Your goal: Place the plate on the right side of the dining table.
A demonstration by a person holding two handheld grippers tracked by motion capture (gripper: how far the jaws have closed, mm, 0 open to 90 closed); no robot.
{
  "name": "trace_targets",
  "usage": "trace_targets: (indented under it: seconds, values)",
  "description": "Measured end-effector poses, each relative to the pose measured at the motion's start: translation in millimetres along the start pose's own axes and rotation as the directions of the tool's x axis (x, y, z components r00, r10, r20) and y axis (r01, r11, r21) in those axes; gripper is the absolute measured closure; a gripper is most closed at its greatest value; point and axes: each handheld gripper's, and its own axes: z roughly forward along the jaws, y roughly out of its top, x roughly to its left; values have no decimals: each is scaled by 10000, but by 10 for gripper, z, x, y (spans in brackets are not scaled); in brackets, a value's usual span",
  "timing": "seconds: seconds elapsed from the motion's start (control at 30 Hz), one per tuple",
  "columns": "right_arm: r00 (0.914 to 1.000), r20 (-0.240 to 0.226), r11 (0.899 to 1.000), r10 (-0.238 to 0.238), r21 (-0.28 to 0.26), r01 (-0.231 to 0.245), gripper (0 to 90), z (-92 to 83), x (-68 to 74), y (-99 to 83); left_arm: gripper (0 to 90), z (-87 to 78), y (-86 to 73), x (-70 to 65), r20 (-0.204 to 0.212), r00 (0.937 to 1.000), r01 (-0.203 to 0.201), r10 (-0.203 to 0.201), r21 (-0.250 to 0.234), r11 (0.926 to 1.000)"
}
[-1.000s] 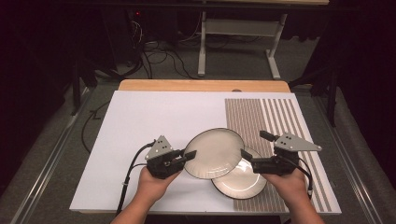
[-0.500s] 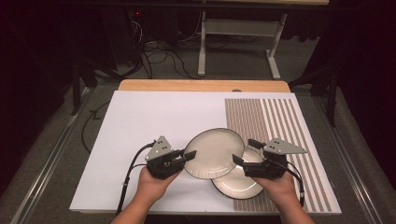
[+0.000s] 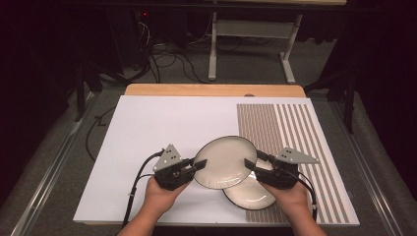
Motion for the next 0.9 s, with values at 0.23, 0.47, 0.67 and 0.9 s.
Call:
trace_targets:
  seconds: [0.23,0.47,0.67,0.9]
  values:
    - [9996,-226,9996,193,188,-189,641,31,-21,-67,780,0,-14,18,-24,10000,89,-89,16,10000]
    - [9974,-566,9988,454,231,-441,731,45,-30,-73,780,1,-28,34,13,9995,304,-304,-8,9995]
    - [9961,-579,9975,669,271,-654,817,55,-41,-66,781,6,-31,47,51,9989,461,-461,-18,9989]
    - [9889,-955,9935,1134,176,-1122,862,18,-71,-46,800,-10,-49,90,321,9918,1242,-1236,-176,9921]
